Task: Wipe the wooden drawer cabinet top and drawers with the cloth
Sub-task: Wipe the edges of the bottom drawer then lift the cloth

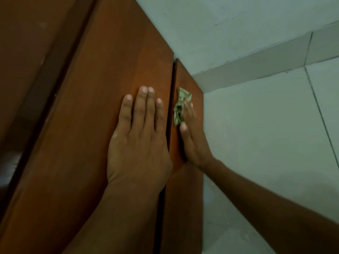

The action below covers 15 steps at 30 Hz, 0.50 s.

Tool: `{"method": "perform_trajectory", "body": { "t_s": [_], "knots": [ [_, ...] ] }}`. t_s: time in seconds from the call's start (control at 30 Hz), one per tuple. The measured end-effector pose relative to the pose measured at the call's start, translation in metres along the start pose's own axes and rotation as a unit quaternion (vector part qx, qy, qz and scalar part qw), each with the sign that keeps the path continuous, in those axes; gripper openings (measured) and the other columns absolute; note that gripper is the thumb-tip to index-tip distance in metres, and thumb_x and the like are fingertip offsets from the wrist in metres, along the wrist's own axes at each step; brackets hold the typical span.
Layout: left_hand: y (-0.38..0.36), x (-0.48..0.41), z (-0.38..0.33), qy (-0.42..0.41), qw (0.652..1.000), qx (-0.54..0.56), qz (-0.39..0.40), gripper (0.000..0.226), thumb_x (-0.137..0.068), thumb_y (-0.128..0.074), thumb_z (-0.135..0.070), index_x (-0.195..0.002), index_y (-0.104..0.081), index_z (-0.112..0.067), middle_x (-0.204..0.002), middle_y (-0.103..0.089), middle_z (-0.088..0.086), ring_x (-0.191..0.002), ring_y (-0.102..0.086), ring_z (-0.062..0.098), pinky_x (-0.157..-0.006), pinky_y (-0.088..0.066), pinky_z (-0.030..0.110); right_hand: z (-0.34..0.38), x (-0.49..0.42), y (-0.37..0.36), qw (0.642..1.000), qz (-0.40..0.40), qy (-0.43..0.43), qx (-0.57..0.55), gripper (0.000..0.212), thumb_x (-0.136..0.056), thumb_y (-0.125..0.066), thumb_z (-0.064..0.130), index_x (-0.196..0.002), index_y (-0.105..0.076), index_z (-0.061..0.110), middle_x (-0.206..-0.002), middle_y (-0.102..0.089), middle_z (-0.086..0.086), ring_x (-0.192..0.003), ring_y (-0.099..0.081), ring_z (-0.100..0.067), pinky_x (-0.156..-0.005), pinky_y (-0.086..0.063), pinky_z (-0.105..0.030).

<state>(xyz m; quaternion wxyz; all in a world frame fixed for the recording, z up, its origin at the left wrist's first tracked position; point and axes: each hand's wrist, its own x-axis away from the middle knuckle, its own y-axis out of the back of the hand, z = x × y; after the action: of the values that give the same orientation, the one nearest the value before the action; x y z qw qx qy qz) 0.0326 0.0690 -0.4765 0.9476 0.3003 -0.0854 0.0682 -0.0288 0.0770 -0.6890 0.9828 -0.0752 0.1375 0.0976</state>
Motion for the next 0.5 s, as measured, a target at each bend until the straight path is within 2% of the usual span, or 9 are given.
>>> {"method": "perform_trajectory", "body": {
  "t_s": [0.13,0.23,0.3,0.37,0.43,0.5],
  "knots": [
    [0.001,-0.004,-0.002,-0.009,1.0,-0.004,0.028,0.08,-0.077,0.022,-0.028,-0.149,0.026,0.006,-0.157,0.032,0.031,-0.148,0.031,0.042,-0.12,0.018,0.057,-0.019,-0.071,0.016,0.997,-0.037,-0.064,0.014,0.052,-0.108,-0.03,0.024,-0.158,-0.024,0.009,-0.167,-0.021,-0.008,-0.156,-0.015,-0.021,-0.128,-0.011,-0.034],
    [0.001,-0.005,-0.003,-0.01,0.999,-0.011,0.038,0.08,-0.077,0.021,-0.03,-0.149,0.028,0.006,-0.156,0.034,0.031,-0.147,0.032,0.043,-0.119,0.02,0.057,-0.024,-0.097,0.027,0.991,-0.079,-0.097,0.039,0.047,-0.107,-0.04,0.019,-0.153,-0.038,0.013,-0.158,-0.041,-0.01,-0.147,-0.037,-0.023,-0.122,-0.027,-0.033],
    [0.001,-0.006,-0.002,-0.011,0.999,-0.015,0.039,0.079,-0.078,0.021,-0.03,-0.149,0.028,0.006,-0.156,0.035,0.031,-0.147,0.032,0.043,-0.118,0.021,0.057,-0.034,-0.101,0.025,0.984,-0.12,-0.111,0.065,0.041,-0.102,-0.046,0.015,-0.143,-0.055,0.011,-0.137,-0.063,-0.013,-0.122,-0.059,-0.024,-0.106,-0.044,-0.028],
    [0.001,-0.006,-0.002,-0.007,0.999,-0.015,0.038,0.08,-0.078,0.021,-0.031,-0.149,0.027,0.006,-0.157,0.034,0.031,-0.147,0.031,0.043,-0.119,0.02,0.057,-0.045,-0.098,0.025,0.963,-0.169,-0.194,0.077,0.034,-0.096,-0.049,0.02,-0.123,-0.07,0.012,-0.11,-0.074,-0.013,-0.096,-0.068,-0.027,-0.091,-0.054,-0.031],
    [0.002,-0.006,-0.002,-0.005,0.999,-0.017,0.037,0.08,-0.079,0.019,-0.032,-0.149,0.027,0.006,-0.157,0.033,0.031,-0.147,0.031,0.043,-0.119,0.02,0.057,-0.053,-0.092,0.032,0.939,-0.179,-0.286,0.073,0.029,-0.094,-0.049,0.029,-0.104,-0.073,0.015,-0.09,-0.073,-0.01,-0.081,-0.069,-0.029,-0.078,-0.06,-0.038],
    [0.001,-0.006,-0.002,0.0,0.999,-0.023,0.028,0.078,-0.081,0.018,-0.032,-0.149,0.026,0.006,-0.158,0.032,0.031,-0.148,0.029,0.043,-0.12,0.018,0.057,-0.052,-0.081,0.04,0.925,-0.185,-0.332,0.031,0.023,-0.098,-0.053,0.026,-0.089,-0.071,0.016,-0.076,-0.068,-0.005,-0.07,-0.065,-0.022,-0.061,-0.054,-0.029]
  ]
}}
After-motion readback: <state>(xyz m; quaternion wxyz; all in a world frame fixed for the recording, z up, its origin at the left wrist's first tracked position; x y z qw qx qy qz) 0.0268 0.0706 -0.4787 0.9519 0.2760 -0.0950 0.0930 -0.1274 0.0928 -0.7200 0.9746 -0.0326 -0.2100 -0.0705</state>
